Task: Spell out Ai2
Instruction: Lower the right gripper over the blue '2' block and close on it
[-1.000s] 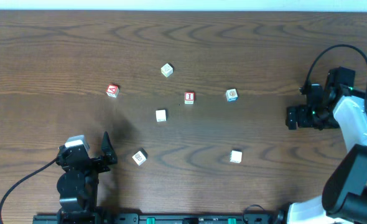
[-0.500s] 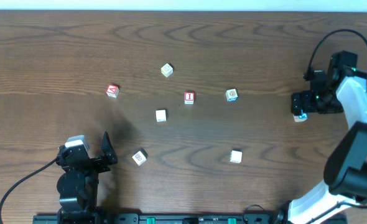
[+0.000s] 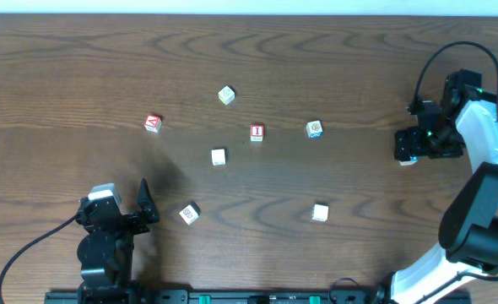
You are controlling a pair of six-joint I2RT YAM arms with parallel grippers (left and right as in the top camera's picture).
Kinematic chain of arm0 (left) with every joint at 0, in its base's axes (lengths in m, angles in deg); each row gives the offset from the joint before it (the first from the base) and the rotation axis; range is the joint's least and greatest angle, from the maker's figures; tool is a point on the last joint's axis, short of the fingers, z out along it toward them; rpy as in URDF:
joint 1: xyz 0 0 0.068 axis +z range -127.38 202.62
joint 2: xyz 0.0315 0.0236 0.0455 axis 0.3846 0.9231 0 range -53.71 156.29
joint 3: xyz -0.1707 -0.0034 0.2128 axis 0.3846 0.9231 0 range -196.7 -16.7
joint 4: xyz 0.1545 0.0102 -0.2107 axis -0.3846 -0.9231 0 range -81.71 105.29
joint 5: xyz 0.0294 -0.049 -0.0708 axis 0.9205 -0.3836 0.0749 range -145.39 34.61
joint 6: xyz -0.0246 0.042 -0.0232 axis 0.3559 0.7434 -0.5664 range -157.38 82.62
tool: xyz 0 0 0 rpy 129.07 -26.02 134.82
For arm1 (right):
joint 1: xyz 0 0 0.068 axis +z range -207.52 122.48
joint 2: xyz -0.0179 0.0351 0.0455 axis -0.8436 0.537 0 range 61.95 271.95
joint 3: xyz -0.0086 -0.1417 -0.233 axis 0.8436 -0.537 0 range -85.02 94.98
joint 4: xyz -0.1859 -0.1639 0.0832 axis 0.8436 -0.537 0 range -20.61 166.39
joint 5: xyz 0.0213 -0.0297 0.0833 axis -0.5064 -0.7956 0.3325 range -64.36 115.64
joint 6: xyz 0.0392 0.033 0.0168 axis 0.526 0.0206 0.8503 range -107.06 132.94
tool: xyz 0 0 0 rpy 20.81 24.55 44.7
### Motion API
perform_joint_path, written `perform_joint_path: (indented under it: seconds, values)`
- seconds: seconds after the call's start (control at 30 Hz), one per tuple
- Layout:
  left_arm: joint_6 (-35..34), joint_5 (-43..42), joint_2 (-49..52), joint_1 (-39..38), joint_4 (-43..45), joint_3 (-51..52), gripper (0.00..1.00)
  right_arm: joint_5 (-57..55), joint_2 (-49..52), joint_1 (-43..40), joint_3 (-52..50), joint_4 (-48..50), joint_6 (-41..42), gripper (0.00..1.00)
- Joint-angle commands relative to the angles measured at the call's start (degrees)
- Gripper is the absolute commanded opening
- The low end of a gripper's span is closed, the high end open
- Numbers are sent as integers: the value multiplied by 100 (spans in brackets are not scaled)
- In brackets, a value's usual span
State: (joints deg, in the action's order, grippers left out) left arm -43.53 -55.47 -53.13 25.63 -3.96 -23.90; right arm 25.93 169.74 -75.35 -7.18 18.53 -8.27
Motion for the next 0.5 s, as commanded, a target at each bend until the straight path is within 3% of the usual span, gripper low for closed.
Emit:
perform_joint_path:
  seconds: [0.0, 0.47]
  values:
    - [28, -61, -33, 24, -42, 127, 95, 37, 63, 33, 74, 90, -74, 87]
    - [28, -59, -33, 24, -42, 127, 95, 35, 614, 33, 66, 313, -74, 81]
